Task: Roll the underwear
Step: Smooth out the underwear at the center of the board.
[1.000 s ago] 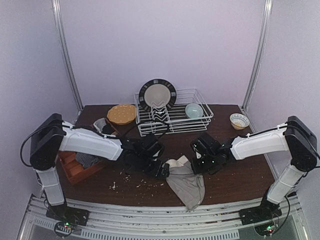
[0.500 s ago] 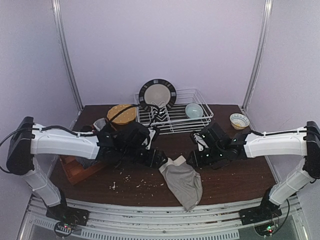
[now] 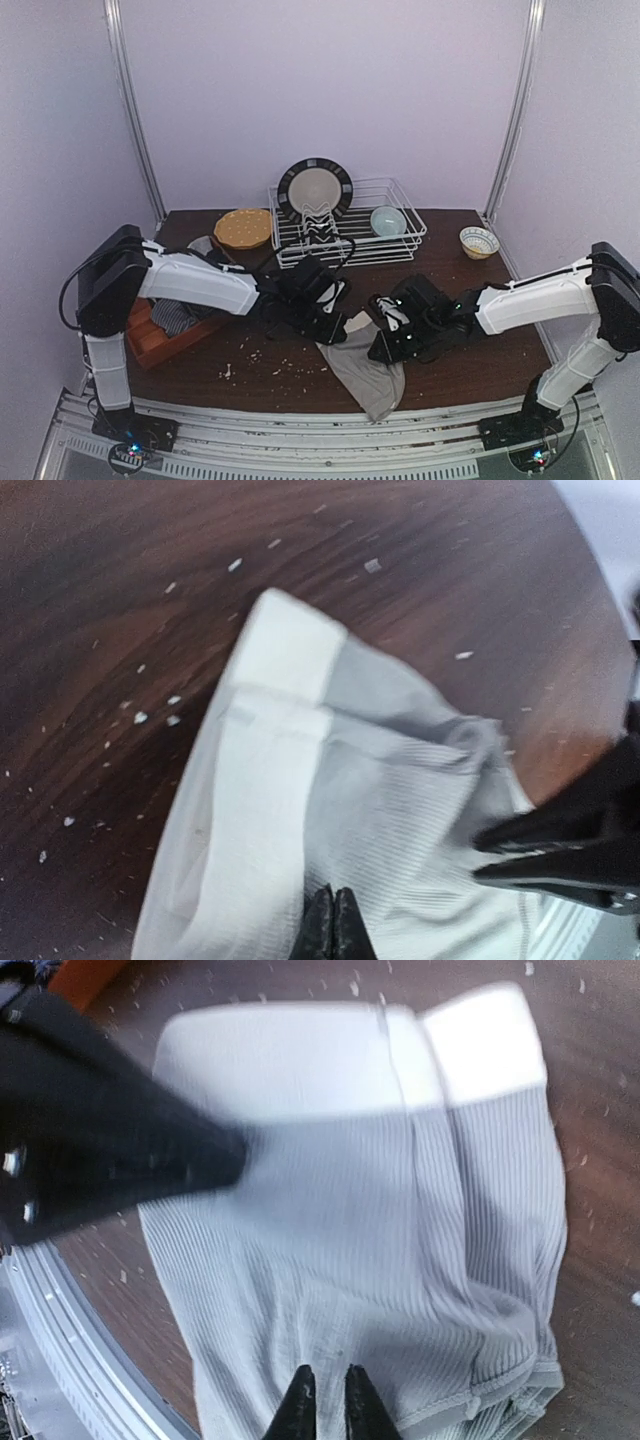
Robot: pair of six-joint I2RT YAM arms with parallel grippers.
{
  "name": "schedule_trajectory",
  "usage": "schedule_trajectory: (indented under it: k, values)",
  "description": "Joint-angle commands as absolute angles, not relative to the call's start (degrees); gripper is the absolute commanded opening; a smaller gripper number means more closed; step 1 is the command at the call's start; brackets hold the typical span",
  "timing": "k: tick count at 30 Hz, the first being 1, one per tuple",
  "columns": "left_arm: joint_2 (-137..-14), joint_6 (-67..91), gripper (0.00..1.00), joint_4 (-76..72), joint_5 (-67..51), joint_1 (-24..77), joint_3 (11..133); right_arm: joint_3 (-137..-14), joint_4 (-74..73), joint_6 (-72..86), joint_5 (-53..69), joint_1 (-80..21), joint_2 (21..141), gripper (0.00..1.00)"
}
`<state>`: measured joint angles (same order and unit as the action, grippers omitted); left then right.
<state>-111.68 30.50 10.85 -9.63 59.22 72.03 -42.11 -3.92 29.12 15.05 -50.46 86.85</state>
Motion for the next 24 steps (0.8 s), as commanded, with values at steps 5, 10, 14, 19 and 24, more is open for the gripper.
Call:
schedule_trajectory:
  k: [5,10,14,19,24]
  values:
    - [-117.2,31.8,0.0,11.8,-8.5,57.8,74.2,-37.0,-6.2,31.8,8.1,-50.8,87.5,0.07]
    - [-118.9,30.9,0.0,12.5,-9.0,57.8,75.6,-33.5,-8.0,33.4,5.0,-50.9,85.7,0.05]
    - [-118.3,29.8,0.19,12.9,-9.6,57.8,76.2,-32.4,-9.4,33.5,5.0,-50.8,82.8,0.05]
    - [-113.4,27.8,0.46,14.0,-10.8,57.8,75.8,-35.3,-13.4,31.7,5.3,-50.8,75.2,0.17]
    - [-106.4,26.7,0.52,15.0,-10.3,57.8,73.6,-39.9,-15.1,29.1,7.2,-52.2,73.6,0.27]
